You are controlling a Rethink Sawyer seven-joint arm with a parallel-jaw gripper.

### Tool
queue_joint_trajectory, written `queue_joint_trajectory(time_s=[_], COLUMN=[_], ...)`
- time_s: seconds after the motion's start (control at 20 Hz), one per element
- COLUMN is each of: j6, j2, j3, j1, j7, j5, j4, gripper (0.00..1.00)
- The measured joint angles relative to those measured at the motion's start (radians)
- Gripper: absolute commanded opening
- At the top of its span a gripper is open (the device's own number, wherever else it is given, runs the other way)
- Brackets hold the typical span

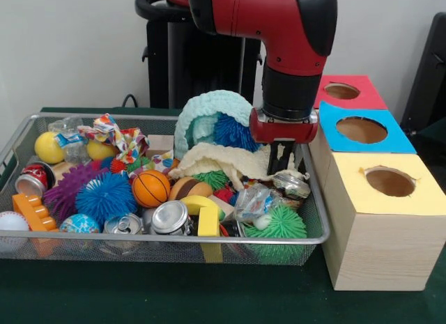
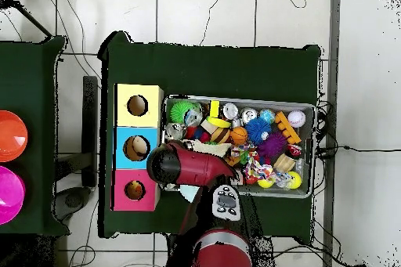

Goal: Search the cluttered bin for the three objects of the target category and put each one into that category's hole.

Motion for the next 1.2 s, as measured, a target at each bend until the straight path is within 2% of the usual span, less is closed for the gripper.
queue_joint_trajectory(time_s=[0.55, 0.85, 1.2], j6=[-0.04, -0.092, -0.125], j2=[0.019, 0.029, 0.064], j3=[0.0, 0.0, 0.001], j1=[-0.03, -0.038, -0.085], j7=[0.007, 0.007, 0.007], j5=[0.0, 0.0, -0.001], j4=[-0.001, -0.001, -0.004], gripper=[0.0, 0.0, 0.0])
